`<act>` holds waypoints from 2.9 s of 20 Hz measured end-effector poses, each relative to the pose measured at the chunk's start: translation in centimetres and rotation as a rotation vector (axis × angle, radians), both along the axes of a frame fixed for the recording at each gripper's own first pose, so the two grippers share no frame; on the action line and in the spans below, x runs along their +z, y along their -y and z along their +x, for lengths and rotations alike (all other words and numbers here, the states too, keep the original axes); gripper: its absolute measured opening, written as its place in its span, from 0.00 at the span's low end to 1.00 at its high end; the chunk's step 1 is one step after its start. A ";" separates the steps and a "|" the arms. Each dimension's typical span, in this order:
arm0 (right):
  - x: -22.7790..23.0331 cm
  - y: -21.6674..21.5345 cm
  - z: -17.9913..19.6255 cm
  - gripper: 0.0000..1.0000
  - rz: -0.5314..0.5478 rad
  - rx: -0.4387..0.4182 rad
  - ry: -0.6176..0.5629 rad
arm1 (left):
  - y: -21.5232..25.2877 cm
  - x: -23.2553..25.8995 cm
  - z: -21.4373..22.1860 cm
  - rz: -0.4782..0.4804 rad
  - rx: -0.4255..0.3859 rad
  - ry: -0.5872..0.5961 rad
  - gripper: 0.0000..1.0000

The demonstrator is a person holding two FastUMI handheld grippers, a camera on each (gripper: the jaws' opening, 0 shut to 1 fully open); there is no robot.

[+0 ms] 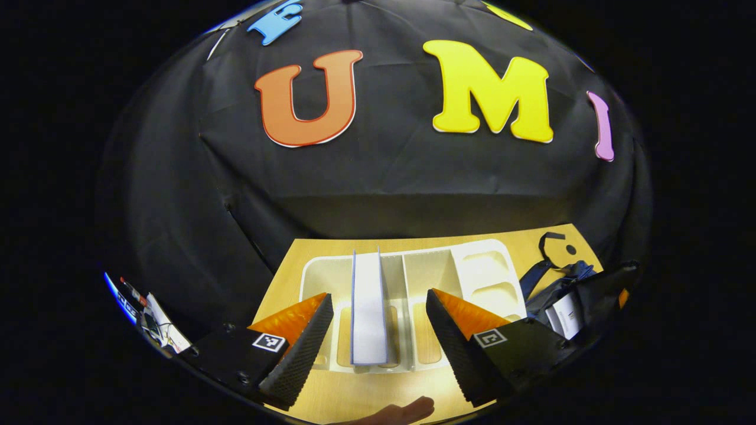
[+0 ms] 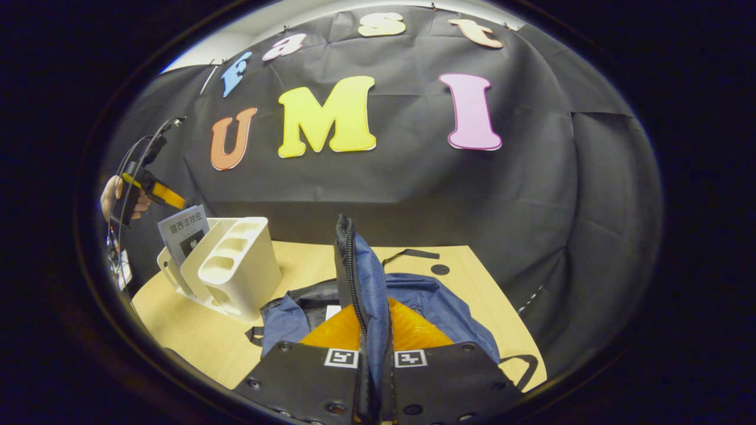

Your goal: Open the schoolbag, grab two books from the bookshelf and put them into the schoolbag.

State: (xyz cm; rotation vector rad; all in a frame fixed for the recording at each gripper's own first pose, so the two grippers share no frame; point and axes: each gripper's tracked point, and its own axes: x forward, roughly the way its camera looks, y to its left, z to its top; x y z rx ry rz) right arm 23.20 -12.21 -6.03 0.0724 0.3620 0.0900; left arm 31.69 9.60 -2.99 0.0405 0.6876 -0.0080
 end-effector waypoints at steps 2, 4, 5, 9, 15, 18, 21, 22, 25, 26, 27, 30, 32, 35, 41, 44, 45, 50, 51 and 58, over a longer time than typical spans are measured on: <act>-0.2 -0.2 -0.2 0.07 0.005 0.003 -0.010 | 0.6 -1.5 1.1 0.015 -0.032 -0.062 0.98; -0.5 -0.6 -0.2 0.07 -0.005 0.015 -0.014 | 0.5 -2.8 2.0 0.051 -0.029 -0.114 0.98; -0.5 -0.6 -0.3 0.07 -0.016 0.023 -0.016 | 0.2 -3.2 2.4 0.076 -0.018 -0.127 0.97; -0.8 -0.7 -0.3 0.07 -0.013 0.039 -0.015 | -1.4 -5.0 3.2 0.092 0.031 -0.214 0.96; -1.3 -0.7 -0.1 0.10 0.023 0.052 -0.020 | -0.9 -7.8 2.2 0.058 0.019 -0.378 0.80; -1.3 -0.6 -0.1 0.07 0.028 0.053 -0.011 | -0.3 -8.6 1.4 0.030 0.006 -0.442 0.68; -1.6 -0.5 -0.1 0.07 0.035 0.054 -0.015 | 0.4 -8.5 1.6 0.001 -0.017 -0.426 0.57; -1.6 -0.5 -0.1 0.07 0.038 0.054 -0.016 | 0.8 -8.4 1.4 -0.013 -0.027 -0.428 0.54; -1.7 -0.4 -0.1 0.07 0.037 0.050 -0.017 | 1.8 -8.1 0.2 -0.025 -0.049 -0.422 0.47; -1.7 -0.5 -0.1 0.07 0.031 0.051 -0.015 | 2.0 -7.8 0.0 -0.021 -0.063 -0.403 0.46; -1.6 -0.6 -0.1 0.07 0.026 0.052 -0.013 | 2.1 -7.5 -0.4 -0.020 -0.081 -0.388 0.46; -1.8 -1.0 -0.1 0.08 0.016 0.056 -0.014 | 2.2 -5.8 -1.5 -0.033 -0.087 -0.345 0.46; -1.8 -1.1 -0.2 0.07 0.011 0.056 -0.013 | 1.7 -4.7 -2.8 -0.039 -0.086 -0.318 0.45; -1.7 -1.3 -0.1 0.07 0.011 0.056 -0.012 | 1.4 -3.3 -5.1 -0.035 -0.094 -0.271 0.45; -1.9 -1.4 -0.4 0.07 0.010 0.045 -0.004 | 0.3 -2.4 -11.4 -0.112 -0.074 -0.203 0.45; -2.0 -1.6 -0.3 0.07 0.011 0.043 -0.008 | -0.4 -2.2 -14.3 -0.170 -0.050 -0.162 0.45; -2.0 -1.7 -0.2 0.07 0.008 0.042 -0.011 | -0.4 -2.5 -15.3 -0.195 -0.045 -0.156 0.45; -2.1 -2.0 -0.3 0.07 -0.003 0.038 -0.012 | -0.5 -3.7 -19.7 -0.363 0.020 -0.160 0.45; -2.0 -2.0 -0.3 0.07 -0.002 0.035 -0.013 | -0.2 -4.0 -20.6 -0.404 0.032 -0.165 0.45; -1.9 -2.4 0.0 0.07 -0.026 0.031 -0.020 | 4.8 -5.5 -23.0 -0.653 0.023 -0.177 0.45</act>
